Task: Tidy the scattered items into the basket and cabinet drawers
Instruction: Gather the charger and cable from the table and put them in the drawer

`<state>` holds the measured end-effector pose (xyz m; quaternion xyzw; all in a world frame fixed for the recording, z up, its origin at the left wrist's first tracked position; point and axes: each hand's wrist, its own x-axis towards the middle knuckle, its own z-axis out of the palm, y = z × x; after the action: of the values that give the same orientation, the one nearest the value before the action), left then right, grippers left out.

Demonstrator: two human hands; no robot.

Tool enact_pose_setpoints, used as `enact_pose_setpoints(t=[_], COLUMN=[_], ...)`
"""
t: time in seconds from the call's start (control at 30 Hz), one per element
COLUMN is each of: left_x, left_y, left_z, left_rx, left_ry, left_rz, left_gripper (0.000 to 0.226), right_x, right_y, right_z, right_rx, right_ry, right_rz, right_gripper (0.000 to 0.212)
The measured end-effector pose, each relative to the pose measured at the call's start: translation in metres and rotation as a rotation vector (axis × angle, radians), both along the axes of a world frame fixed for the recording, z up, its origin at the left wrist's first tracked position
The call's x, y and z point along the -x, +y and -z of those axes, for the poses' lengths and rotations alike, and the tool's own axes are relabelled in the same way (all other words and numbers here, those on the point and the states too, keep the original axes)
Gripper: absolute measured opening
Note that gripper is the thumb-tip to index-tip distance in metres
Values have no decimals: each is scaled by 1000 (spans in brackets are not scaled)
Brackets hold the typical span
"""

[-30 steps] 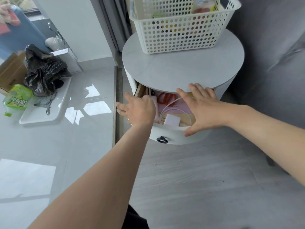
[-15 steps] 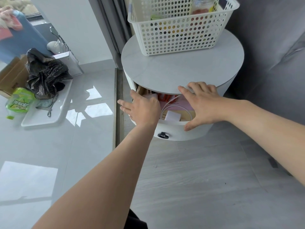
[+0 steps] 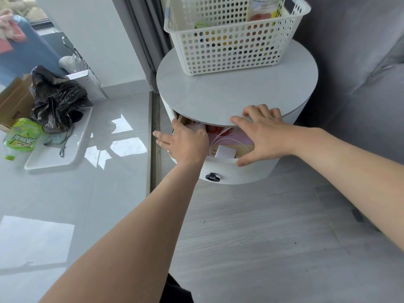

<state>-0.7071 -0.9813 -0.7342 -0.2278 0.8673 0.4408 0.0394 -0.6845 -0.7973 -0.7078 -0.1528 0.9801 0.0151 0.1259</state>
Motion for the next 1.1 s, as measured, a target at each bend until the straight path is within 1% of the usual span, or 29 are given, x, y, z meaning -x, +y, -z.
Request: enact_pose_setpoints(t=[0.13, 0.17, 0.23, 0.3, 0.33, 0.4, 0.43, 0.5, 0.53, 0.6, 0.67, 0.77, 0.97, 1.1], left_x=[-6, -10, -16, -21, -22, -25, -27, -33, -35, -36, -35, -31, -24, -23], left_y=[3, 4, 7, 10, 12, 16, 18, 25, 29, 34, 34, 33, 34, 39], left_z=[-4, -5, -11, -19, -21, -22, -21, -21, -21, -21, -20, -17, -7, -3], left_rx=[8, -7, -84, -176, -207, -233, -226, -196, -187, -198, -224, -256, -212, -189], left_ry=[18, 25, 9, -46, -79, -141, -161, -173, -164, -128, -82, -15, 17, 6], left_rz=[-5, -25, -143, -284, -319, -321, -302, -251, -234, -231, -246, -222, -155, -149], left_gripper=[73, 73, 72, 67, 64, 64, 64, 63, 62, 62, 63, 60, 55, 60], right_x=[1, -1, -7, -12, -14, -18, -20, -22, -23, -22, -19, -16, -13, -10], right_y=[-3, -4, -5, -6, -7, -8, -8, -7, -6, -3, -1, 1, 6, 5], right_z=[-6, -6, -8, -16, -22, -30, -32, -33, -32, -30, -27, -22, -23, -22], right_rx=[9, 0, -55, -121, -154, -223, -260, -301, -289, -212, -128, -46, -27, -38], right_ry=[-9, 1, 0, -93, -158, -286, -349, -462, -497, -535, -561, -568, -518, -517], right_rz=[20, 25, 78, 177, 208, 231, 242, 297, 339, 436, 513, 598, 605, 585], right_gripper=[108, 104, 94, 82, 76, 63, 61, 62, 65, 67, 64, 61, 67, 67])
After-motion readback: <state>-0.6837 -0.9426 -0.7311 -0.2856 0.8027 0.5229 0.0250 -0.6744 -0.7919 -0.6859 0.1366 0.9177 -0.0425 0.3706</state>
